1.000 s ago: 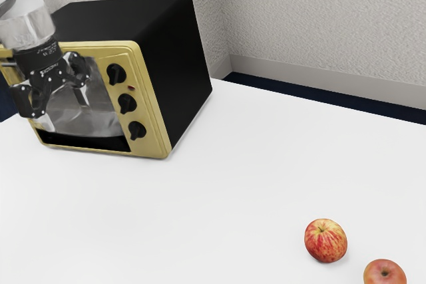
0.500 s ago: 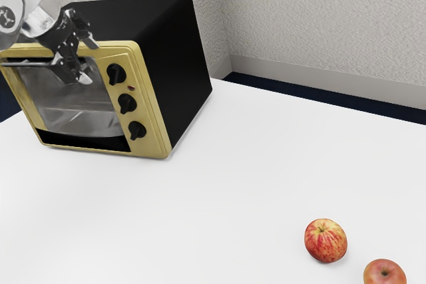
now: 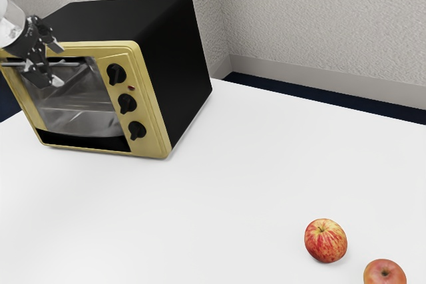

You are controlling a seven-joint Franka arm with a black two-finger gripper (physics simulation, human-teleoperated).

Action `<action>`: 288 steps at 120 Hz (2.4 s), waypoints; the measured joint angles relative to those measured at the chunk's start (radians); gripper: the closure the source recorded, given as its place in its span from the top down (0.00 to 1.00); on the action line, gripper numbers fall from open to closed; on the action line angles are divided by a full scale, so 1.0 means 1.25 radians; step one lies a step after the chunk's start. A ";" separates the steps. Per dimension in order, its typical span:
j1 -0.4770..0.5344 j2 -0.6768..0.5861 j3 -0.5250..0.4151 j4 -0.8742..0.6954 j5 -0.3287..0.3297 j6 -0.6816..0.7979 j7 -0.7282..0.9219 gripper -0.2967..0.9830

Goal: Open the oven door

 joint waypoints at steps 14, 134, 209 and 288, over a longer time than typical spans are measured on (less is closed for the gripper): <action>0.022 0.016 0.000 -0.001 -0.008 0.003 0.002 0.75; 0.085 0.086 0.004 0.043 -0.104 0.069 0.064 0.74; 0.101 0.049 -0.004 -0.064 -0.138 0.072 0.092 0.72; 0.167 -0.264 0.006 -0.450 -0.135 0.072 0.100 0.69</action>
